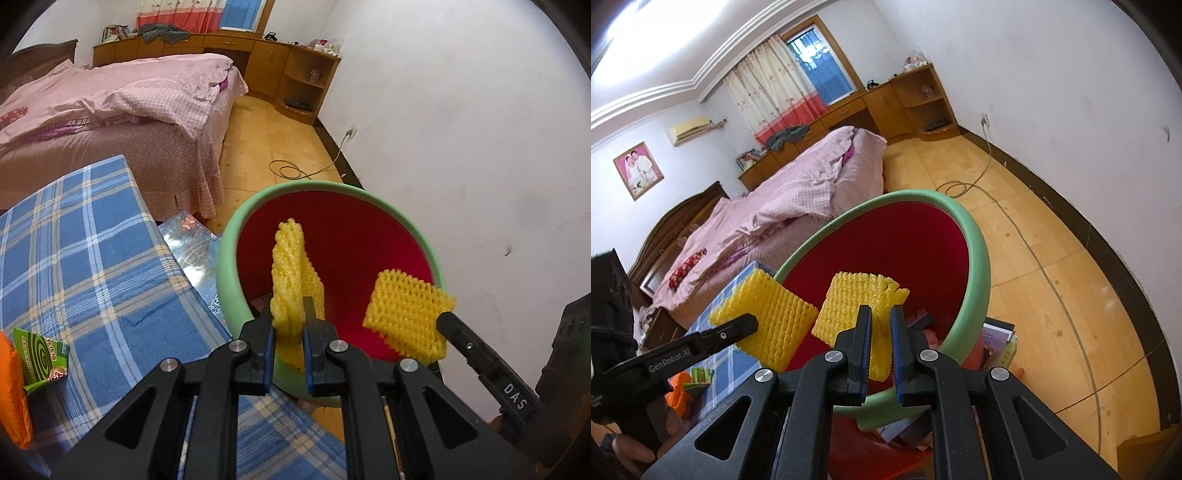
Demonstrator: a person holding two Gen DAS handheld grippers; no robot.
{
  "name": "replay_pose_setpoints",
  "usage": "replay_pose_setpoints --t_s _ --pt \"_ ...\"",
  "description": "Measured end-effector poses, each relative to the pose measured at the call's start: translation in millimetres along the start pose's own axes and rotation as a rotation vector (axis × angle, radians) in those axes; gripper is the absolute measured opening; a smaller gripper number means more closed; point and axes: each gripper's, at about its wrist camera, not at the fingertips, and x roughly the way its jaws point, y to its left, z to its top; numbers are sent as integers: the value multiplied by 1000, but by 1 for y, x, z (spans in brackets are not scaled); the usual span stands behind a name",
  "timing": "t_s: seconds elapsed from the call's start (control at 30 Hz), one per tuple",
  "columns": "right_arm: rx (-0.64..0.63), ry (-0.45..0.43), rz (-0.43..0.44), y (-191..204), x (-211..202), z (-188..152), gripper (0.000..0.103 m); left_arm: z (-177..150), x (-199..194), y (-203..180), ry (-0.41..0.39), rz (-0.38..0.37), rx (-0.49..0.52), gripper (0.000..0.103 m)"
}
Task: Collect trash
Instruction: 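Carry both yellow foam nets over the red bucket and open both tools, then move both open tools back over the table toward the remaining items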
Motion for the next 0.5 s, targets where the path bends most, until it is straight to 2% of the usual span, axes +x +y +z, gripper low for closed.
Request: replay_pose_setpoints --t_s 0.07,0.13,0.2,0.5 --pt "11 -8 6 -1 1 1 15 1 0 3 0 9 -11 38" --pt "19 -14 24 -2 0 -1 23 0 -3 6 -11 9 -32 47" --pt "23 -11 31 -1 -1 -2 28 1 -5 8 -12 0 -45 47" --pt "16 -13 51 6 -14 -1 31 -5 -37 10 -30 22 -49 47"
